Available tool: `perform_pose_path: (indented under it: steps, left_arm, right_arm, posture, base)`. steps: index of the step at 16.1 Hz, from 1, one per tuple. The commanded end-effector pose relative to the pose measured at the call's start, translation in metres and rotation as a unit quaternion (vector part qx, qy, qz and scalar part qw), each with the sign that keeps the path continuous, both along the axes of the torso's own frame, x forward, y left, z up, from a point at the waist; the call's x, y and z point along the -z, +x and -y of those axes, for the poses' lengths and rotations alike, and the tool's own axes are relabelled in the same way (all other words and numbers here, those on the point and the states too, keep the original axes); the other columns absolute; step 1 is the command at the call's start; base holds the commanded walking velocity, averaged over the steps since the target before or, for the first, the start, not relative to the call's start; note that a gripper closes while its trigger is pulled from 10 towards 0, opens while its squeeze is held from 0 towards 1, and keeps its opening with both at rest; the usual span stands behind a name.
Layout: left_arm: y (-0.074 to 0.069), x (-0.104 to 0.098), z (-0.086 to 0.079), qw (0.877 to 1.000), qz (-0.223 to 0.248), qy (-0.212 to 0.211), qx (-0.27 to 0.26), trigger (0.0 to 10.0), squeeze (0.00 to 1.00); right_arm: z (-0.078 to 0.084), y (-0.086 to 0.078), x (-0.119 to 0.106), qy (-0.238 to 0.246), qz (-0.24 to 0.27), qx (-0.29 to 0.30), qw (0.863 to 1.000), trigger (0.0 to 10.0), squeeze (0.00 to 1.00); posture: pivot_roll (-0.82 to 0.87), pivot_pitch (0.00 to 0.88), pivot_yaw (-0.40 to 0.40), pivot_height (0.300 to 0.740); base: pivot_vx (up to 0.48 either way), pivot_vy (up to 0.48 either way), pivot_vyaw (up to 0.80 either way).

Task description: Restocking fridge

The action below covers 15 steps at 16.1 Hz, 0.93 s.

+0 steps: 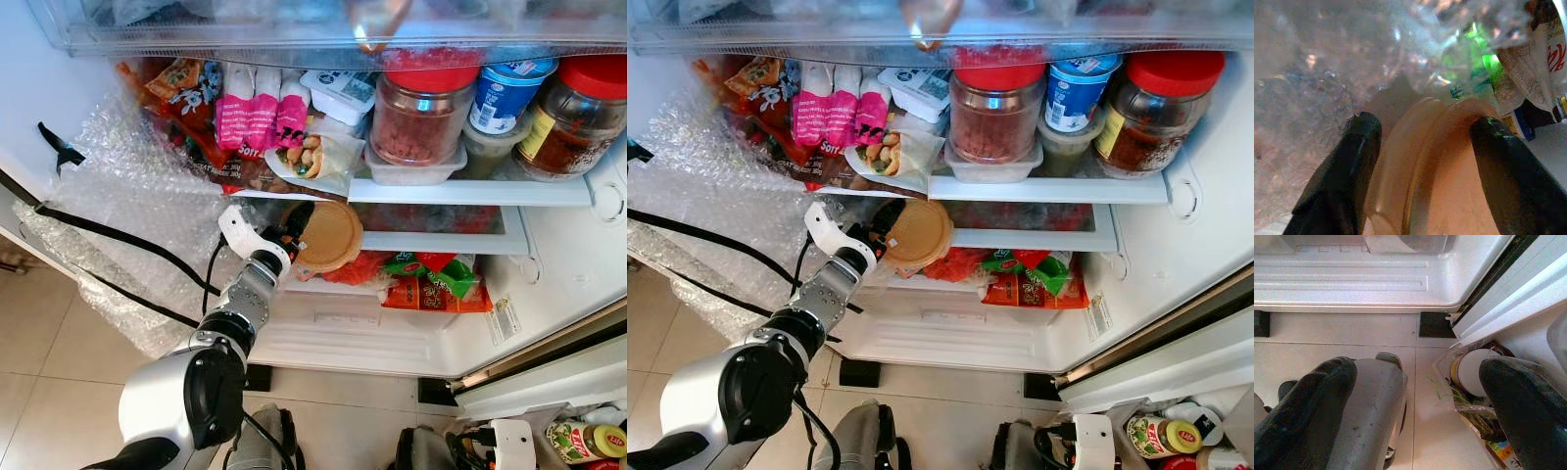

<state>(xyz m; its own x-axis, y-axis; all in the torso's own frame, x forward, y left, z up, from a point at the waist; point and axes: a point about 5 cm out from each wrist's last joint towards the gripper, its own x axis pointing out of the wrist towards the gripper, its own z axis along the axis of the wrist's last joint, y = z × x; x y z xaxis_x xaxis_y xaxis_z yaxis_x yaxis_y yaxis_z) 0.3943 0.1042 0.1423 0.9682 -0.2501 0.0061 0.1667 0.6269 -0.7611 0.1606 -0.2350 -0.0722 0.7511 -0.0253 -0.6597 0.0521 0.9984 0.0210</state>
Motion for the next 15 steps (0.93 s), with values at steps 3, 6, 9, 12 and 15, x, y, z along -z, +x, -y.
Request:
perform_pose_path:
  steps: [3, 6, 9, 12, 15]
  left_arm:
    - [-0.004, 0.013, -0.003, 0.999, -0.026, 0.021, -0.002, 0.0, 0.00]
    - [-0.003, 0.012, -0.008, 0.999, -0.030, 0.004, -0.026, 0.0, 0.00]
    - [-0.003, 0.011, -0.009, 0.999, -0.031, -0.010, -0.039, 0.0, 0.00]
    - [-0.004, 0.012, -0.002, 1.000, -0.018, 0.000, -0.010, 8.4, 0.00]
    - [-0.006, 0.012, 0.004, 1.000, -0.014, -0.015, 0.001, 10.0, 0.00]
  right_arm:
    - [-0.010, -0.096, 0.036, 0.020, -0.180, 0.002, 0.984, 10.0, 0.00]
    - [-0.011, -0.095, 0.036, 0.020, -0.179, 0.002, 0.984, 10.0, 0.00]
    - [-0.011, -0.094, 0.036, 0.020, -0.178, 0.002, 0.984, 10.0, 0.00]
    - [-0.011, -0.094, 0.036, 0.020, -0.178, 0.003, 0.984, 10.0, 0.00]
    - [-0.012, -0.093, 0.036, 0.022, -0.178, 0.001, 0.984, 10.0, 0.00]
  posture:
    - [-0.15, 0.287, 0.067, 0.641]
    - [-0.15, 0.284, 0.068, 0.641]
    - [-0.15, 0.284, 0.070, 0.641]
    - [-0.14, 0.284, 0.073, 0.641]
    - [-0.14, 0.285, 0.075, 0.641]
  base:
    - [0.000, 0.000, 0.00]
    - [0.000, 0.000, 0.00]
    - [0.000, 0.000, 0.00]
    - [0.000, 0.000, 0.00]
    - [0.000, 0.000, 0.00]
